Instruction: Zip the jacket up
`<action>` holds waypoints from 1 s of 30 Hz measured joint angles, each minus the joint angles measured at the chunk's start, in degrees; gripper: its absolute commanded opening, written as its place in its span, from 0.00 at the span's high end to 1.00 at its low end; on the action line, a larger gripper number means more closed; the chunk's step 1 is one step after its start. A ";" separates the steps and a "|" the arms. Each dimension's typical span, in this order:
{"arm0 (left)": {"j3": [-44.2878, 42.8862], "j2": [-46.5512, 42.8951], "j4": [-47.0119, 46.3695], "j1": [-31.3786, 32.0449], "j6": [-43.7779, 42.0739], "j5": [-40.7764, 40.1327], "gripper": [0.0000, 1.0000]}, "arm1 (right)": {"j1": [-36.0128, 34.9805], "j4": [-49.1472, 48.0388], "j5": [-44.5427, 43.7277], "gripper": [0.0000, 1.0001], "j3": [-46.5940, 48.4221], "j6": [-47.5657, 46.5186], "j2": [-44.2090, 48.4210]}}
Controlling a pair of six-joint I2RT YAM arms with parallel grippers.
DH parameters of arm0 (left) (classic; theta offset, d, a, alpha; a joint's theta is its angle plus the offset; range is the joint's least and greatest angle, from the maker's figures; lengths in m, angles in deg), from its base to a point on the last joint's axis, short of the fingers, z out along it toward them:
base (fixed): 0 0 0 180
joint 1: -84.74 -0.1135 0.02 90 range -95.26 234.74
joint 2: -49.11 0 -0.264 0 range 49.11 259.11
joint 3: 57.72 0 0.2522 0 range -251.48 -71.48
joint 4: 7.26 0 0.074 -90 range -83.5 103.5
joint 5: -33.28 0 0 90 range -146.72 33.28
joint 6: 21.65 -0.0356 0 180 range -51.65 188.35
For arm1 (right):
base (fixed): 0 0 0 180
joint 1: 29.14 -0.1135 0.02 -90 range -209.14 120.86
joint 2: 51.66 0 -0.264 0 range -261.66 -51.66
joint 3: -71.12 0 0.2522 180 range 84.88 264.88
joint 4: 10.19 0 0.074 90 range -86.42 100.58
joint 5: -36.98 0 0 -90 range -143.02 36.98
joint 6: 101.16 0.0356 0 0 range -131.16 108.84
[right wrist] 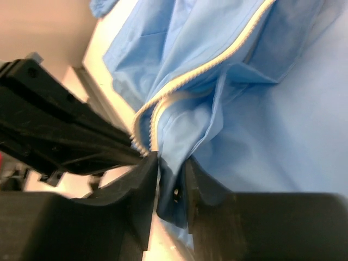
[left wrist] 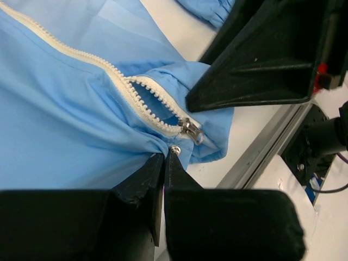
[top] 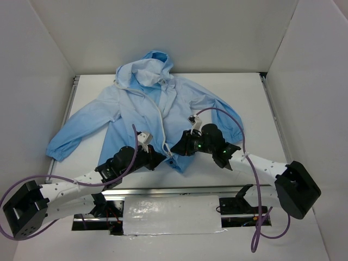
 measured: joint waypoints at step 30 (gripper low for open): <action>0.28 6.64 -2.78 0.00 1.53 8.85 1.00 | -14.23 25.40 -20.13 0.30 4.61 15.06 22.23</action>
